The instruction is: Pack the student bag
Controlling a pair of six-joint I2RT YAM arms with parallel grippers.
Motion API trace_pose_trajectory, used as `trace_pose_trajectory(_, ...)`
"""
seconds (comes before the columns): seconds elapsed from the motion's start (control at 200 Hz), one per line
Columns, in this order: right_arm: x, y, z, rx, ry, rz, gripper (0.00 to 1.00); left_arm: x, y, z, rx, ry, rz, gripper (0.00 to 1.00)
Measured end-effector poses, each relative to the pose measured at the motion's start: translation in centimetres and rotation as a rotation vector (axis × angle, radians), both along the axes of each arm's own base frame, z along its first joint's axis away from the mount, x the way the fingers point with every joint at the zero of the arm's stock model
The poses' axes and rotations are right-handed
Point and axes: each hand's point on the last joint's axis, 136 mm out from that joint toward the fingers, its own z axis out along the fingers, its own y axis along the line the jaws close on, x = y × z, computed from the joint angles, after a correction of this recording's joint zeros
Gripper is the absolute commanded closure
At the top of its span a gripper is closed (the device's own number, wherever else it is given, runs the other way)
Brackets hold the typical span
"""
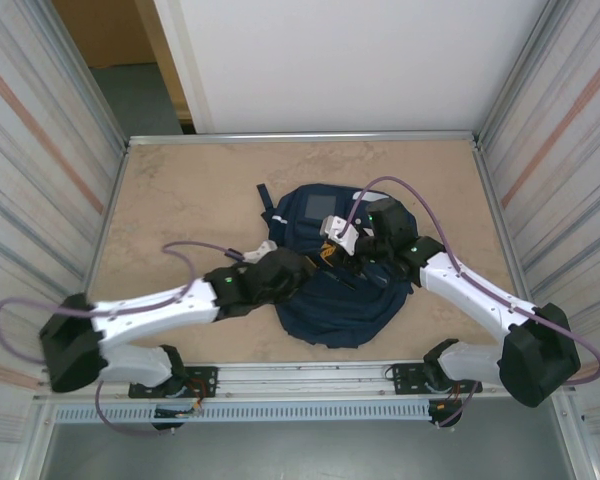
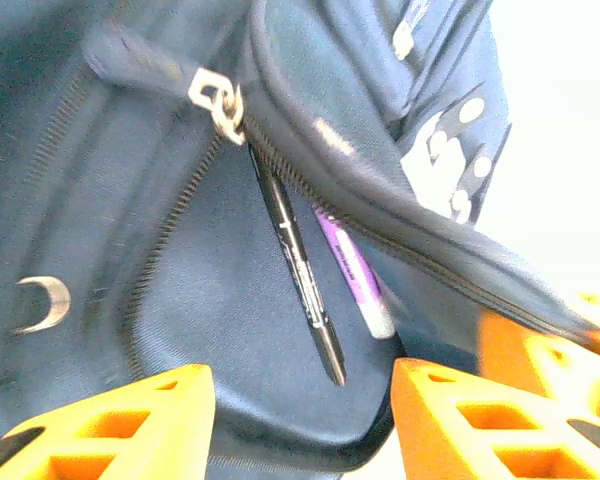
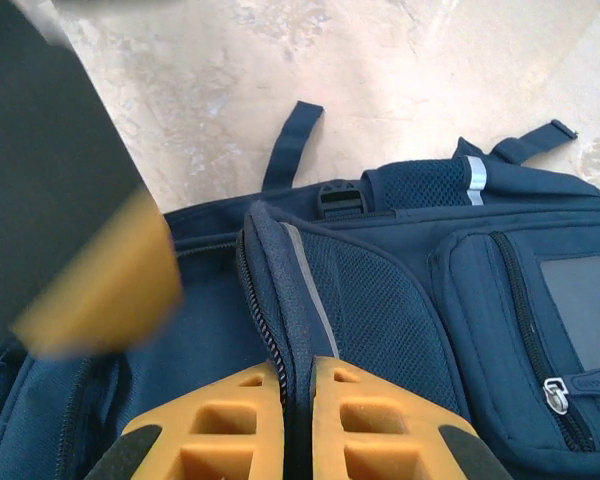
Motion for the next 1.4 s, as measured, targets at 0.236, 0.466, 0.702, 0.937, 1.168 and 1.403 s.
trace_pose_trajectory(0.236, -2.0, 1.0, -0.8, -0.048, -0.006, 0.074, 0.62, 0.1, 9.6, 1.7, 0.248, -0.120, -0.016, 0.48)
trace_pose_trajectory(0.466, -6.0, 2.1, -2.3, -0.132, -0.023, 0.181, 0.01, 3.8, 14.2, -1.0, 0.535, -0.111, -0.167, 0.49)
trace_pose_trajectory(0.702, -5.2, -1.4, 1.2, -0.062, -0.137, -0.107, 0.01, 8.9, 6.2, 0.5, 0.518, -0.209, -0.527, 0.48)
trace_pose_trajectory(0.937, 1.7, -12.6, 0.9, 0.207, 0.221, -1.038, 0.01, 9.6, -1.3, -5.6, 0.557, -0.206, -0.839, 0.46)
trace_pose_trajectory(1.168, 2.5, -17.0, -7.2, 0.176, 0.634, -1.334, 0.13, 9.7, -3.3, -9.2, 0.568, -0.193, -0.927, 0.47)
trace_pose_trajectory(1.403, 2.8, -13.2, -10.9, 0.063, 0.871, -1.159, 0.34, 8.5, -2.1, -10.0, 0.544, -0.223, -0.893, 0.47)
